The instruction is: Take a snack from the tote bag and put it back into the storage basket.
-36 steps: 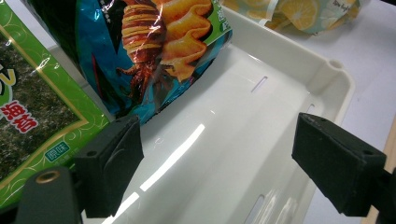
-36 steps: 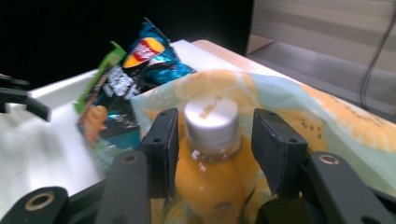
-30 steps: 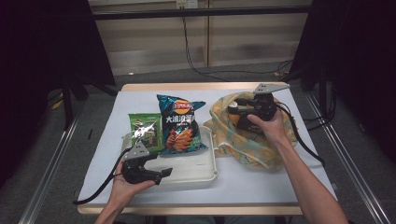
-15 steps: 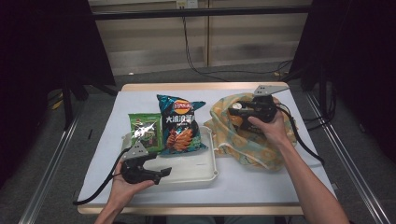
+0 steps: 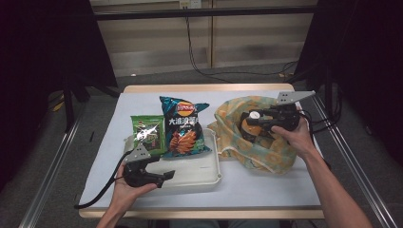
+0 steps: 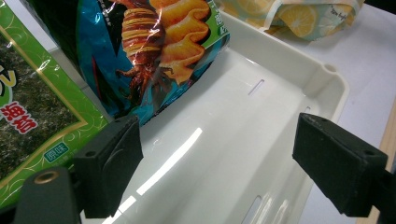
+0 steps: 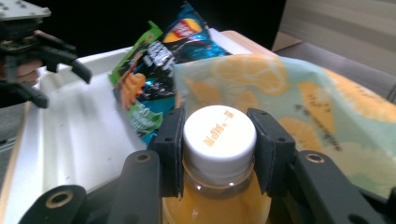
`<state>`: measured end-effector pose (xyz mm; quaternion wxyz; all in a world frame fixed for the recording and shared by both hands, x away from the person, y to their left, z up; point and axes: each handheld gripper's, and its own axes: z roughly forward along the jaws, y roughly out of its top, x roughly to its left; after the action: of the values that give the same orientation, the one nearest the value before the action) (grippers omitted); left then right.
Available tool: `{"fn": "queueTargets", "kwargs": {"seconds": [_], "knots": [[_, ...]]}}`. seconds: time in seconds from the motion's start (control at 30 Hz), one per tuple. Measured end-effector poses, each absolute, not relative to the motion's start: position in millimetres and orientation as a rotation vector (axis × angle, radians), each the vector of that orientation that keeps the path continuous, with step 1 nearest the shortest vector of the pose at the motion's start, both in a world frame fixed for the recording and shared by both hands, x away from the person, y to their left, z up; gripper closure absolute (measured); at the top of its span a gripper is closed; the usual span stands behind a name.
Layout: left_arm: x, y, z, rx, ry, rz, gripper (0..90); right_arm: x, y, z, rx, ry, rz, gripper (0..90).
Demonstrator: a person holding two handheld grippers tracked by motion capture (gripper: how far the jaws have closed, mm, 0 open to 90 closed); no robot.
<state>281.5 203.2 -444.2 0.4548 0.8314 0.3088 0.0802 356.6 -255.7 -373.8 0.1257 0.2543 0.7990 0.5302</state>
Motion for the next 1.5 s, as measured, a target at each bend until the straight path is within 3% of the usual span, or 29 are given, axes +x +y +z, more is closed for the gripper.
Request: {"fn": "queueTargets", "kwargs": {"seconds": [0.43,0.6,0.9,1.0,1.13,1.5], "knots": [[280.9,203.6,-443.8,2.050,0.763,0.200,15.3,347.2,-263.0,-384.4,0.790,2.306,1.542,58.3],[280.6,204.0,-443.5,2.050,0.763,0.204,15.3,337.3,-268.3,-384.6,0.833,2.211,1.580,50.2],[280.4,205.2,-442.7,2.038,0.776,0.212,15.0,320.7,-261.7,-388.0,0.886,2.135,1.549,49.9],[280.3,205.8,-442.5,2.033,0.773,0.215,15.0,322.0,-257.4,-392.4,0.918,2.131,1.528,50.3],[280.6,206.6,-442.8,2.036,0.779,0.213,15.0,324.6,-254.7,-393.5,0.939,2.100,1.535,57.4],[280.5,207.2,-442.8,2.038,0.782,0.218,14.9,329.0,-257.5,-391.5,0.943,2.117,1.554,59.2]]}}
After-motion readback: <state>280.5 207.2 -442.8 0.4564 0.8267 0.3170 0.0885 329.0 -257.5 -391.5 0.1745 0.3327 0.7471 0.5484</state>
